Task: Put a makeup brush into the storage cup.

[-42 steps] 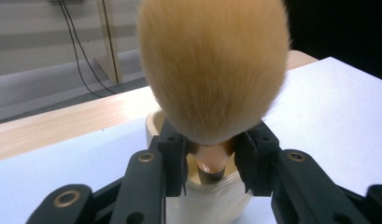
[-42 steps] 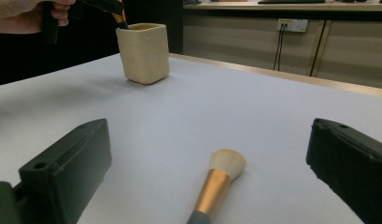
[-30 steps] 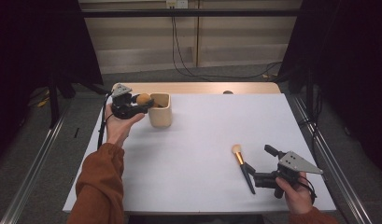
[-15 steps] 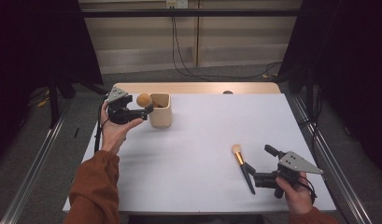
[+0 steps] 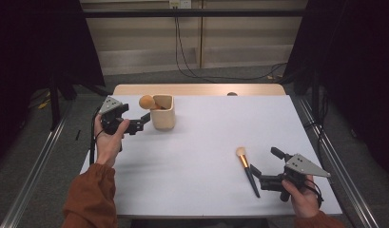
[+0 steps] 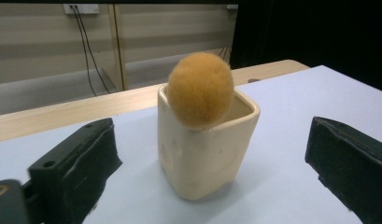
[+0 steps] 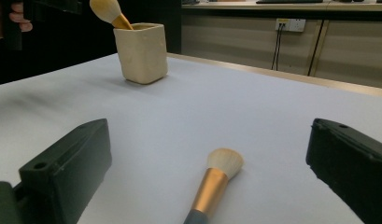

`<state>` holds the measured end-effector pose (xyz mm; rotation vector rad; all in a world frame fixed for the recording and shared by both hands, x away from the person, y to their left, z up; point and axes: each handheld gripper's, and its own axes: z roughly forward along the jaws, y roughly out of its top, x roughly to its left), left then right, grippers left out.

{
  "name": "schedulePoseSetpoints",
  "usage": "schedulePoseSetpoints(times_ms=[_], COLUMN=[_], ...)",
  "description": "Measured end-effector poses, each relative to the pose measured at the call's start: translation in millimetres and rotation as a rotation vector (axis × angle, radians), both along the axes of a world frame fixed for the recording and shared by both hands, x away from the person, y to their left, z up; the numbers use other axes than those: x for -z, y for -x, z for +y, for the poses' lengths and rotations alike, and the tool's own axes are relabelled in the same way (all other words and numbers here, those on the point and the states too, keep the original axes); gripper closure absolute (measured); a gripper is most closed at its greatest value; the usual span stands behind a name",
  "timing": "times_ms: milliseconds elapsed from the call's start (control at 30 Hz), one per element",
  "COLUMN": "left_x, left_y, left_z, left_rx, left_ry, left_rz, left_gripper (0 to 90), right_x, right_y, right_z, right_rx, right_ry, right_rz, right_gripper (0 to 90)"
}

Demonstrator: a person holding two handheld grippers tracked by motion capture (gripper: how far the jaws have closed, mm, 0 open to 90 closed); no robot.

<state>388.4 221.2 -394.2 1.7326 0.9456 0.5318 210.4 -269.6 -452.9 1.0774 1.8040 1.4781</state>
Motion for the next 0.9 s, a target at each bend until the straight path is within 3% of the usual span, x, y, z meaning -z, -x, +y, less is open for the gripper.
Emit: schedulePoseSetpoints(times_ms=[167, 433, 633, 900], left_x=[-0.1, 9.0, 7.1, 11.0], left_y=[10.4, 28.5, 42.9, 68.3], left_z=[3.2, 4.8, 4.9, 10.7], left_rx=[0.016, 0.044, 0.054, 0.048], left_ry=[-0.001, 0.002, -0.023, -0.017], left_rz=[-0.023, -0.019, -0.059, -0.080], left_gripper=[4.0, 5.1, 3.9, 3.5], right_x=[-0.5, -1.2, -1.9, -2.1], right_y=[0.7, 1.9, 2.6, 2.9], right_z=[-0.3, -2.8, -2.1, -2.6], right_rx=[-0.002, 0.002, 0.000, -0.001], right_ry=[0.002, -0.005, -0.008, -0.006], right_rz=[0.006, 0.015, 0.016, 0.014], right_gripper=[0.0, 0.0, 0.0, 0.0])
